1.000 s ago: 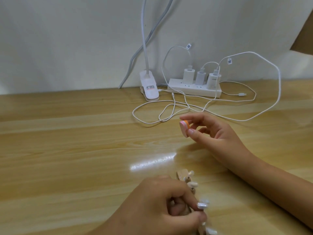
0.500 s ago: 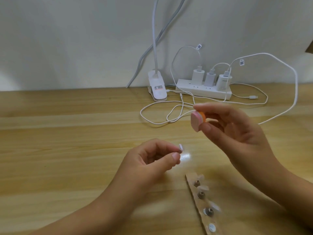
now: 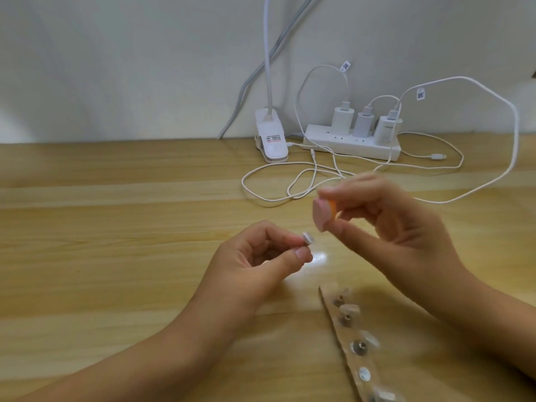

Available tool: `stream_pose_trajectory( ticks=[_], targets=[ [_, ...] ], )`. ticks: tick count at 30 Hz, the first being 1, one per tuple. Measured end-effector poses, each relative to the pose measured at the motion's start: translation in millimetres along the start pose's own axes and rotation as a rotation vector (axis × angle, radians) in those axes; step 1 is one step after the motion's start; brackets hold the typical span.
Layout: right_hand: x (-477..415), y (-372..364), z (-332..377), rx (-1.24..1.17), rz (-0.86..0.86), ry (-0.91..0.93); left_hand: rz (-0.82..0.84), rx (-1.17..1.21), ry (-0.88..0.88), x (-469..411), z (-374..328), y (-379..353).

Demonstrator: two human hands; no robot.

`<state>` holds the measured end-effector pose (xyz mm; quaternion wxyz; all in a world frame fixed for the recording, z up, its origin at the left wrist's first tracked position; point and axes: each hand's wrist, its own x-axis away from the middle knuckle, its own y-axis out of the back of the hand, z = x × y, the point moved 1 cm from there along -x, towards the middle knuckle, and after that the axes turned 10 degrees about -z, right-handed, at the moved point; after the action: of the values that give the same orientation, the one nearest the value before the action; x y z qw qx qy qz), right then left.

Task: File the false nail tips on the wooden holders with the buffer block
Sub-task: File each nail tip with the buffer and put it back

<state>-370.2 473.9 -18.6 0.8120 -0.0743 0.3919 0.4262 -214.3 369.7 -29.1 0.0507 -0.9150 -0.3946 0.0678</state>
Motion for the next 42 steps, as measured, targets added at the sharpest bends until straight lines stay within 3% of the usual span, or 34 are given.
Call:
stream_pose_trajectory(
  ticks=[9,13,15,18,21,25,29,33,36,40,42],
  targets=[
    [3.8,2.3,-4.0,0.163,0.066,0.133,0.002,0.005,0.008,-1.3,1.5,1.7],
    [1.2,7.8,-14.7,0.245,0.003,0.010,0.000,0.050,0.026,-2.9,3.9,4.5],
    [-1.7,10.3,-9.6,0.216,-0.038,0.041,0.038,0.066,0.026,-3.4,3.4,3.5],
    [2.6,3.0,-2.0,0.234,0.079,0.165,0.062,0.030,0.016,-4.0,2.9,1.5],
    [0.1,4.1,-7.5,0.333,0.046,0.106,0.063,0.022,0.025,-3.3,1.9,1.7],
    [4.8,0.6,-3.2,0.310,0.102,0.193,0.070,0.015,0.035,-2.6,0.5,-0.3],
    [-0.8,8.6,-8.2,0.292,0.032,0.031,0.046,0.030,0.039,-0.7,-0.3,-1.6],
    [5.7,2.1,-2.5,0.280,0.139,0.167,0.049,0.015,0.038,0.0,-1.9,-2.2],
    [1.1,4.9,-7.1,0.271,0.091,0.059,0.049,0.025,0.054,0.2,-1.5,-2.2],
    [4.2,2.5,-1.8,0.265,0.161,0.179,0.070,0.003,0.065,0.2,-1.9,-2.7],
    [1.9,4.7,-8.8,0.307,0.117,0.117,0.090,0.013,0.075,1.1,-1.7,-2.6]
  ],
)
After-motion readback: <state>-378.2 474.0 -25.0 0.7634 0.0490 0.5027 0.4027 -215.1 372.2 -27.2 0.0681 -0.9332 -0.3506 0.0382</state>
